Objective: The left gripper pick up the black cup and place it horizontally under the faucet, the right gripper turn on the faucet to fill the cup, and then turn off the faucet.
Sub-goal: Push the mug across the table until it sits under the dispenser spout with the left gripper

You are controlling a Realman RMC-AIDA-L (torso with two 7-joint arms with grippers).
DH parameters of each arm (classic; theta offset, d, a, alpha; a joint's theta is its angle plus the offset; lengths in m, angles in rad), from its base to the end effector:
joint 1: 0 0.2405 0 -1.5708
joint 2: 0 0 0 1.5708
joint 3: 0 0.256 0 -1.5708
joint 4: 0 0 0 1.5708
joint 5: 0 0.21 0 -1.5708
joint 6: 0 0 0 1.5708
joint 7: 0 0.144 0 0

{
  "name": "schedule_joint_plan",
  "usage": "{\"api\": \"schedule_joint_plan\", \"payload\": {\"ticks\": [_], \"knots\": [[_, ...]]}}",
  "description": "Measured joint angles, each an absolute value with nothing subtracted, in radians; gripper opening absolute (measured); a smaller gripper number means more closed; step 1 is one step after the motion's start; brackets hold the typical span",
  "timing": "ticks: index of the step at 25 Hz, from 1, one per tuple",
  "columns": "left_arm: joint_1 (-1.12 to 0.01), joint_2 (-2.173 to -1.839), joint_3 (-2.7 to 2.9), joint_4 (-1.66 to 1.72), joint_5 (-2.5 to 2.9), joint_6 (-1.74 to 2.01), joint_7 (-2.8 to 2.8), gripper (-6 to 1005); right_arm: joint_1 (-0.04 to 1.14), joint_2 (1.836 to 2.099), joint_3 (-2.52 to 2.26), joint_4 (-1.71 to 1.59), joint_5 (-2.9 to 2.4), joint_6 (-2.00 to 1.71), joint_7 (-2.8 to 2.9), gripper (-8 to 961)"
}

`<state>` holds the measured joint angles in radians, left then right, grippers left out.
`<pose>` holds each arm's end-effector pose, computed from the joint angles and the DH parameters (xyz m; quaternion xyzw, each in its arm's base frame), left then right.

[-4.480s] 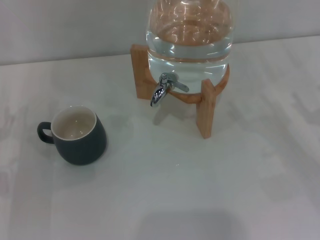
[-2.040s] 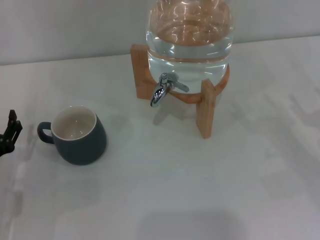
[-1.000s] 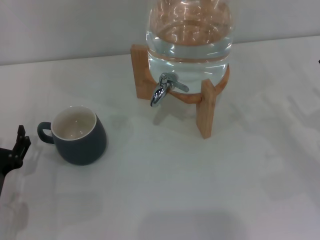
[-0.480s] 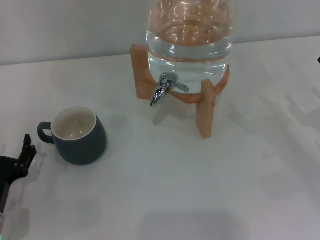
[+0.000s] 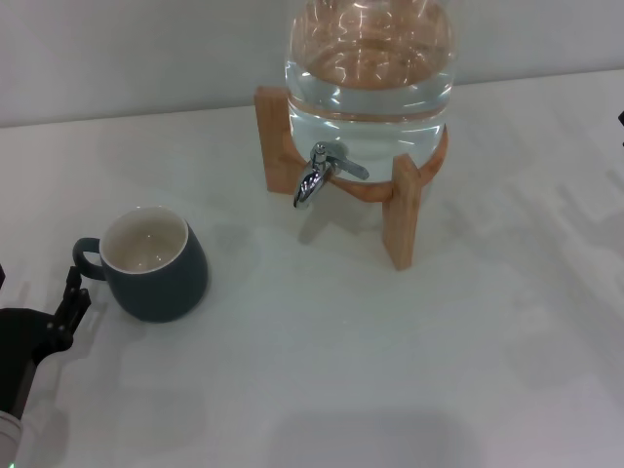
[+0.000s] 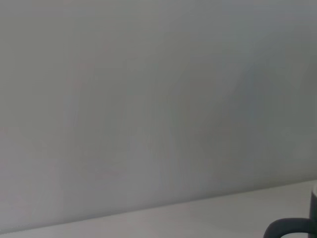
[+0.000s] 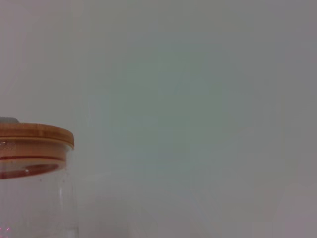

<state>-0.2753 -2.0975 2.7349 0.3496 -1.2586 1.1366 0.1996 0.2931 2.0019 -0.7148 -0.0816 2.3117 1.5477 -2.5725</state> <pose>-0.3338 0.2665 -0.0701 -0.7304 -0.2352 -0.2119 0.6052 0.3625 0.2714 0.0631 -0.6601 0.2143 0.4215 0.5838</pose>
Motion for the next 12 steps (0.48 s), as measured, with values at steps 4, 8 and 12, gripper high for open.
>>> {"api": "schedule_joint_plan", "payload": {"ticks": [4,8,12], "knots": [[-0.278,-2.096,2.735,0.35,-1.257,1.136,0.199,874,0.291,2.002,-0.715,-0.081,2.312,1.548,-2.572,839],[-0.28,-2.095,2.735,0.35,-1.255,1.135,0.198,874,0.29,2.002,-0.715,-0.081,2.312,1.548,-2.572,839],[-0.282,-2.094,2.737,0.35,-1.253,1.135,0.198,874,0.292,2.002,-0.715,-0.081,2.309,1.549,-2.572,839]]}}
